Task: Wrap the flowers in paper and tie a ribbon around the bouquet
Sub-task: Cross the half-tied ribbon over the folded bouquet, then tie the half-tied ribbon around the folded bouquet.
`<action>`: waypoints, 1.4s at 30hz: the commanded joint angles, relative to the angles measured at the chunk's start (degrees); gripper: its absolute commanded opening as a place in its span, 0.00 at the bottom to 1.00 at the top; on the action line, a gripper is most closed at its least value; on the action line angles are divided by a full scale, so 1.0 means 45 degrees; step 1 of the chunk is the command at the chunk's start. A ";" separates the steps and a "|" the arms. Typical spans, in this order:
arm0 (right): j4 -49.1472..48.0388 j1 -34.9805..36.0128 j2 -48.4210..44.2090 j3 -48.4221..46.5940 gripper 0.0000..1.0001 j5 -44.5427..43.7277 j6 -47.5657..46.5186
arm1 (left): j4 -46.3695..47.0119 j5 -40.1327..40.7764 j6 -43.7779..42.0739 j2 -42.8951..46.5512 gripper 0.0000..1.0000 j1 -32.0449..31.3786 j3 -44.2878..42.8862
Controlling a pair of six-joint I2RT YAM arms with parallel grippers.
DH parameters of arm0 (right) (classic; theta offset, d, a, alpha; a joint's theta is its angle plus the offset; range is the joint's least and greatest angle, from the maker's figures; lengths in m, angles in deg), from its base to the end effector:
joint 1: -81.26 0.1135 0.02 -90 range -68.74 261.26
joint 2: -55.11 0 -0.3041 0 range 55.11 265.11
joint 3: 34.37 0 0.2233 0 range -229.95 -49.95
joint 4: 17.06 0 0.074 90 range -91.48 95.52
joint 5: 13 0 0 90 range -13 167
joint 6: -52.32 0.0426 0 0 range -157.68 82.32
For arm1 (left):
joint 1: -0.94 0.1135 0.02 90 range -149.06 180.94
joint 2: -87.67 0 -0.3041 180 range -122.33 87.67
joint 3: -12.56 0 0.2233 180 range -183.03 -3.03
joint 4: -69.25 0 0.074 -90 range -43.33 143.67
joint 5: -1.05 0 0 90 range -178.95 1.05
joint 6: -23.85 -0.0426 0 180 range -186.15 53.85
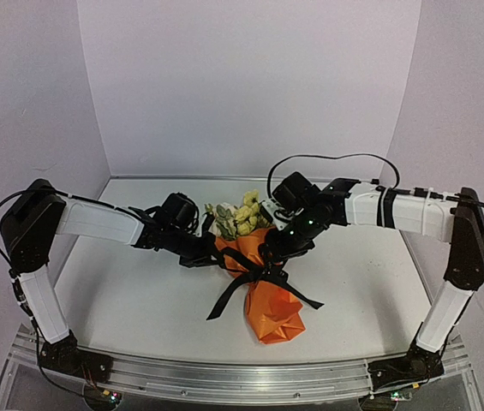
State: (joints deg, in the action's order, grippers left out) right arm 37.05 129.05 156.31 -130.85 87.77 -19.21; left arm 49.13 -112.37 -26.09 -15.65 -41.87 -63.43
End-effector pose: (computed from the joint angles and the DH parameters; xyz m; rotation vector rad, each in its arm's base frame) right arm 0.2370 0.2732 0.2943 -0.7570 2.6113 0.6289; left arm 0.2562 -0.2604 0.2236 0.2758 2.6285 -1.0882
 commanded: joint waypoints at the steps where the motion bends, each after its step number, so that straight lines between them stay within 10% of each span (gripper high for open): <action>1: 0.0976 0.0437 0.0414 -0.0872 0.39 -0.0748 -0.0026 | -0.0185 0.0071 -0.0344 0.0071 0.00 -0.0058 -0.0493; 18: 0.2262 0.0917 0.2422 -0.2772 0.41 -0.2388 -0.0634 | -0.0144 0.0200 -0.0304 0.0242 0.00 -0.0106 -0.0325; 26: 0.2242 0.0829 0.1934 -0.2276 0.01 -0.2974 -0.0537 | -0.0631 0.0665 -0.0527 0.0527 0.00 -0.0116 -0.0056; 42: 0.0525 -0.0104 -0.0389 0.1100 0.00 -0.2087 0.0334 | -0.0798 0.0865 -0.0938 0.0773 0.00 -0.0099 0.0460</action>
State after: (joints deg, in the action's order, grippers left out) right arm 42.18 128.81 157.56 -126.89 77.42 -19.05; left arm 45.90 -109.53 -28.90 -15.45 -42.20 -61.48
